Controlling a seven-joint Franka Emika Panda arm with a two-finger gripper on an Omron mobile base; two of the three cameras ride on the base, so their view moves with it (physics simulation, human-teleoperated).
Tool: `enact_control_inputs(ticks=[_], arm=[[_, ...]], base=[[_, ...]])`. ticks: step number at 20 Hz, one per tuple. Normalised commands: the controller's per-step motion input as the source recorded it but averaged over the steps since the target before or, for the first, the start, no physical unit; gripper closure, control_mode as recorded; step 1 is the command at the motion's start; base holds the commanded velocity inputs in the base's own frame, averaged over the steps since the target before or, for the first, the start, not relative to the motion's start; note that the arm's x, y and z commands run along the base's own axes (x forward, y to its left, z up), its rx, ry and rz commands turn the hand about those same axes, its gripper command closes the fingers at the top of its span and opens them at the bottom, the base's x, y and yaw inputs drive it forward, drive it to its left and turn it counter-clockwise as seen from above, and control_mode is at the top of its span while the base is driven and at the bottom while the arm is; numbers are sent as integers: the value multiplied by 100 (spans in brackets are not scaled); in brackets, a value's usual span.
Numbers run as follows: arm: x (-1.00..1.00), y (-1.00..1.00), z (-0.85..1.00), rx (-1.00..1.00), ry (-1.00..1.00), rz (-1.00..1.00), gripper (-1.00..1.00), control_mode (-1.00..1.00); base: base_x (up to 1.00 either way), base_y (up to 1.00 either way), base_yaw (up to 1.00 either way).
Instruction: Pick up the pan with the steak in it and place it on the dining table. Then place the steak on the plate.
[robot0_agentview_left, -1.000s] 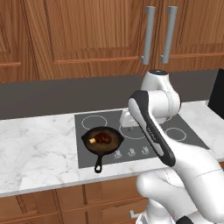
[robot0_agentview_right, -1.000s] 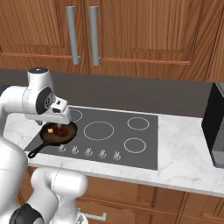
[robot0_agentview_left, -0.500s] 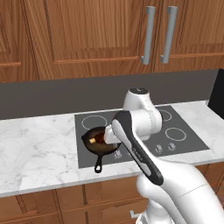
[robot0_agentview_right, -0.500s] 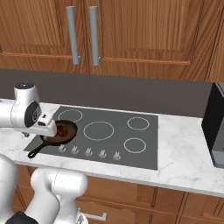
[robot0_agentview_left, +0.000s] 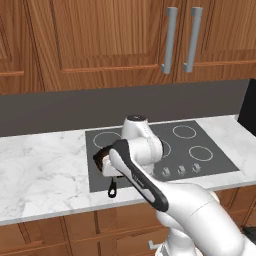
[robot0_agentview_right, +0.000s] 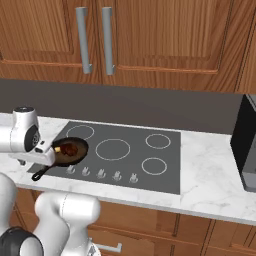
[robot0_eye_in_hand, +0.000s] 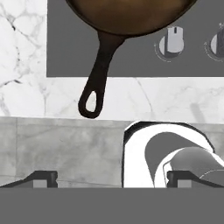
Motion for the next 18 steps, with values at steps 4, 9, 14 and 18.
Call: enact_control_inputs(ticks=[4, 9, 14, 18], arm=[[29, 42, -42, -3, 3, -6, -100, -100], [51, 11, -43, -11, 0, -6, -100, -100], [49, 0, -44, -11, -3, -3, -100, -100], [19, 0, -28, -2, -1, 0, -100, -100]], base=[[0, 0, 0], [0, 0, 0], [0, 0, 0], [0, 0, 0]])
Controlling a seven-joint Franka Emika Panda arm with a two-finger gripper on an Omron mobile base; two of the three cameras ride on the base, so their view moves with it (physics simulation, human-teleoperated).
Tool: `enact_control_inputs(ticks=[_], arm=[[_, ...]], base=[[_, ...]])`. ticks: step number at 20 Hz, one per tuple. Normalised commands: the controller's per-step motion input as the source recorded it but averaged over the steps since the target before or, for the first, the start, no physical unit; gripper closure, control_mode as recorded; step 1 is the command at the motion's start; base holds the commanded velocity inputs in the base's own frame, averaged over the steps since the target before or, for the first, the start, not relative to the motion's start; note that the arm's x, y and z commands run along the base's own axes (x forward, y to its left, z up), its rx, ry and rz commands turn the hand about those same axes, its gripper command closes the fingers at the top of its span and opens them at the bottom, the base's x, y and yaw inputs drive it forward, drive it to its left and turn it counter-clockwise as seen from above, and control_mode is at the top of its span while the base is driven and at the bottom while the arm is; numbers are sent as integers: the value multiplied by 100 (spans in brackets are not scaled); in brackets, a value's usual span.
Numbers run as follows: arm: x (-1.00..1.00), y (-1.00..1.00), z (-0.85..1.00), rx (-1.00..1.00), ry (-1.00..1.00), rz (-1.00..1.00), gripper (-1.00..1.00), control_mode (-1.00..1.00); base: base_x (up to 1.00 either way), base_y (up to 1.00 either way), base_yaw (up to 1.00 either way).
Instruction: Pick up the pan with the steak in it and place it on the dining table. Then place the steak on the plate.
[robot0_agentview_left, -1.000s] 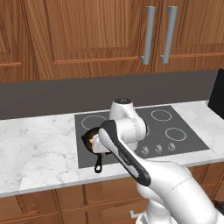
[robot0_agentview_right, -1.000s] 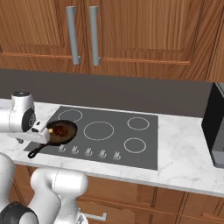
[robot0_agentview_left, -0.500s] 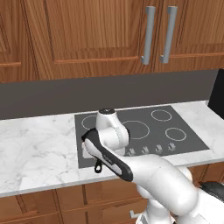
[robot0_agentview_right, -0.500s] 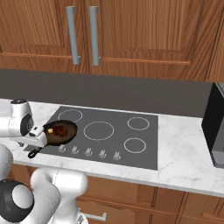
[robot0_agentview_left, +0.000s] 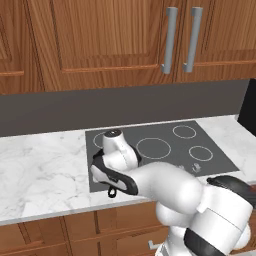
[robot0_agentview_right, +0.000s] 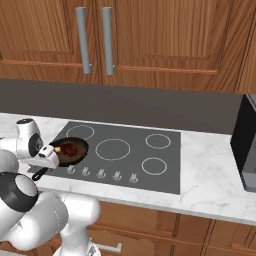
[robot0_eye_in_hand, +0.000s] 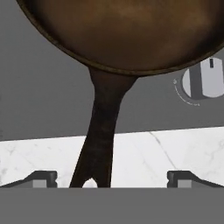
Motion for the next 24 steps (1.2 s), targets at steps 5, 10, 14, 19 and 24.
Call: enact_control_inputs(ticks=[5, 10, 14, 19, 24], arm=[[11, 5, -24, 0, 0, 0, -100, -100], [23, 7, -39, 0, 1, 0, -100, -100], [17, 4, -38, 0, 0, 0, -100, -100], [2, 3, -12, 0, 0, 0, 100, -100], [0, 1, 41, 3, -2, -5, 100, -100]], base=[[0, 0, 0], [0, 0, 0], [0, 0, 0], [0, 0, 0], [0, 0, 0]])
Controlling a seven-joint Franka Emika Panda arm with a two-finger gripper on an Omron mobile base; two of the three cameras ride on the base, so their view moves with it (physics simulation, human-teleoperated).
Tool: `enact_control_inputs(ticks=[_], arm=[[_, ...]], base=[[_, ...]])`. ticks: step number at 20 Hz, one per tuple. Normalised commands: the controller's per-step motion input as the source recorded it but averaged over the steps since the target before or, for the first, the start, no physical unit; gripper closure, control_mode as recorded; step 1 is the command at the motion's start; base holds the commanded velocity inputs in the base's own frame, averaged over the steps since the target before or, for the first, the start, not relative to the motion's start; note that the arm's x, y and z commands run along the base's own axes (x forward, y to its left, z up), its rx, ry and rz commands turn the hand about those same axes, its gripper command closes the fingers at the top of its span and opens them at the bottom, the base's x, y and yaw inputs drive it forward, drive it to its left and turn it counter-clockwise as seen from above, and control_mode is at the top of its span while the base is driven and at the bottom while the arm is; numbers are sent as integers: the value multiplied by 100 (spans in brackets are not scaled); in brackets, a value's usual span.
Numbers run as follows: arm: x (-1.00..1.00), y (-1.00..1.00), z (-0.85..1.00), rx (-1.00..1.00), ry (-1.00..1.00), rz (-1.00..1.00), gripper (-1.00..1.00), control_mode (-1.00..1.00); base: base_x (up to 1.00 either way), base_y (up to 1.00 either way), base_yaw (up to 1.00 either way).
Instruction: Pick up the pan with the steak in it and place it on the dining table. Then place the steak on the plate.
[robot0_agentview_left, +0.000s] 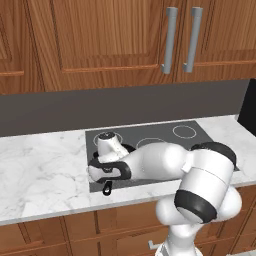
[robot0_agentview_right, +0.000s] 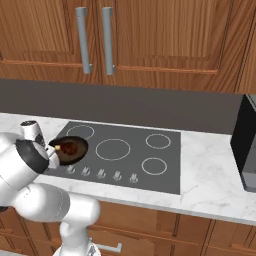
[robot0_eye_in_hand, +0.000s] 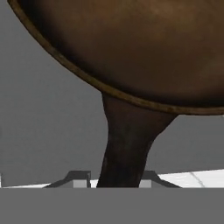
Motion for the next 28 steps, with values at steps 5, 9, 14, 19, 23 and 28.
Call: enact_control_inputs(ticks=[5, 9, 14, 19, 23, 28], arm=[[-17, 0, 85, 4, -5, -9, 100, -100], [-63, 0, 94, 1, -5, -4, 100, -100], [-96, -1, 71, -1, 0, 0, 100, -100], [-100, -19, 39, 0, 0, 1, 100, -100], [-92, -15, 12, 14, -1, 1, 100, -100], [-38, -1, 14, 9, -11, 6, 100, -100]], base=[[0, 0, 0], [0, 0, 0], [0, 0, 0], [0, 0, 0], [0, 0, 0], [0, 0, 0]])
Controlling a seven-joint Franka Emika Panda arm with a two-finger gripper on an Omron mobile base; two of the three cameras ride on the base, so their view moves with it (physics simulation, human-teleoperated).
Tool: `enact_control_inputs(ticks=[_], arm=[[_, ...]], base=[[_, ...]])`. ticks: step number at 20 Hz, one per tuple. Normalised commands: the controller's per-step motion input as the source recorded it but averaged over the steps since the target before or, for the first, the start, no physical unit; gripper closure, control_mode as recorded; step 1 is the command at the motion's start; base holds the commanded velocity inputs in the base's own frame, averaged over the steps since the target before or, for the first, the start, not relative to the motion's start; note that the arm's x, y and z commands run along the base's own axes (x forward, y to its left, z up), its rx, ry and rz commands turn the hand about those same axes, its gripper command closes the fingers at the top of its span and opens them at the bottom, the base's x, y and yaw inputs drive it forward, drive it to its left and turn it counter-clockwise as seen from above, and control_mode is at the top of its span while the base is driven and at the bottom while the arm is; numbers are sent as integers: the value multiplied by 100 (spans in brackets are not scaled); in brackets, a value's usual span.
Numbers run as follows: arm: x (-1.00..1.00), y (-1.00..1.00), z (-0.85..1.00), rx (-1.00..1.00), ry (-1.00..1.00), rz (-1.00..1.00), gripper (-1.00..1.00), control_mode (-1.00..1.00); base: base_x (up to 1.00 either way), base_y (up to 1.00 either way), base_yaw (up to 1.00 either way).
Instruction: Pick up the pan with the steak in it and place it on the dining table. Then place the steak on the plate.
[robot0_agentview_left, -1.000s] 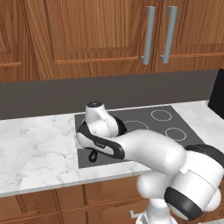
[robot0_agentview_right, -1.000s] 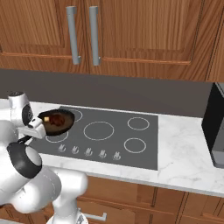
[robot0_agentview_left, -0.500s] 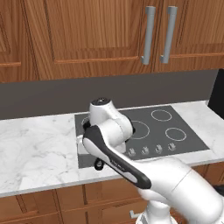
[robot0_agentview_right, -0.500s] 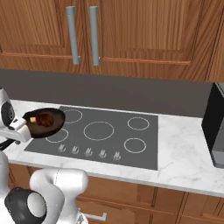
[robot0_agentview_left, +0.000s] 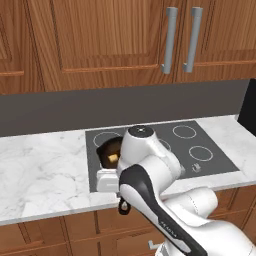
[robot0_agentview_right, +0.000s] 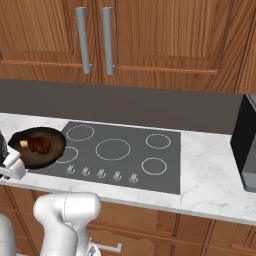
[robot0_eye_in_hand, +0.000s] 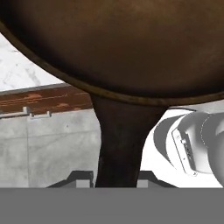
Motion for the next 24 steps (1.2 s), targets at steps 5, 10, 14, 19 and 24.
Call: enact_control_inputs(ticks=[5, 10, 14, 19, 24], arm=[[-2, 0, 0, 0, 0, 0, 100, 100], [0, 0, 0, 0, 0, 0, 100, 100], [0, 0, 0, 0, 0, 0, 100, 100], [0, 0, 0, 0, 0, 0, 100, 100], [0, 0, 0, 0, 0, 0, 100, 100]], base=[[-20, -1, 12], [-31, -6, 44], [-22, 0, 46], [-4, 0, 50], [0, 0, 50]])
